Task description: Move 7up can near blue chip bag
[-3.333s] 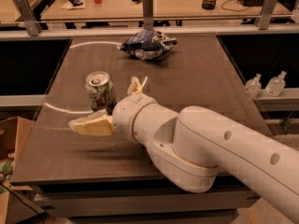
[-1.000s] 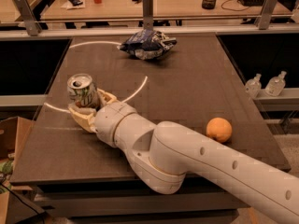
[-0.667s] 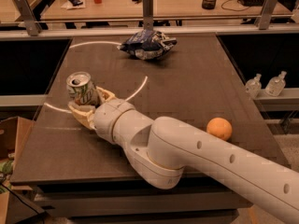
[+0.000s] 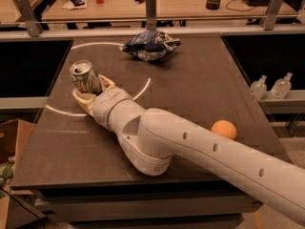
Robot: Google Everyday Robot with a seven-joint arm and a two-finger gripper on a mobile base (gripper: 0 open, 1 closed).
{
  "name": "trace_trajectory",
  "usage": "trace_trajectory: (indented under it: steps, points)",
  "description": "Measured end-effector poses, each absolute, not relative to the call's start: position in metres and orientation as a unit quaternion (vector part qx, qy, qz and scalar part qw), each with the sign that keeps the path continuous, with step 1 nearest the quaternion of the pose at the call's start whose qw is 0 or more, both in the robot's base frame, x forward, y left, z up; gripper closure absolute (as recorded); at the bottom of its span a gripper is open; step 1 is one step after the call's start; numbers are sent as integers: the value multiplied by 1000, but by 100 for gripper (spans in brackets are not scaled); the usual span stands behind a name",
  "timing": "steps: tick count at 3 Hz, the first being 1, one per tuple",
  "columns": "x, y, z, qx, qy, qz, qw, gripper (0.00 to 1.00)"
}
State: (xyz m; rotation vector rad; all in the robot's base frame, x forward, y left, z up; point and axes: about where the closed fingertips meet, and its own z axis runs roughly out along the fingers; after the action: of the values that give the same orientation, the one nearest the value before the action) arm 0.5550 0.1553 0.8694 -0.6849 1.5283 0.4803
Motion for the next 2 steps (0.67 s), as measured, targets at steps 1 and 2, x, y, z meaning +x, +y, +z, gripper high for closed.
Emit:
trace_trajectory:
  steps: [1,2]
  points:
    - [584,155,865,-279,678,174,658,100]
    - [613,153,864,-269,686,144,660,100]
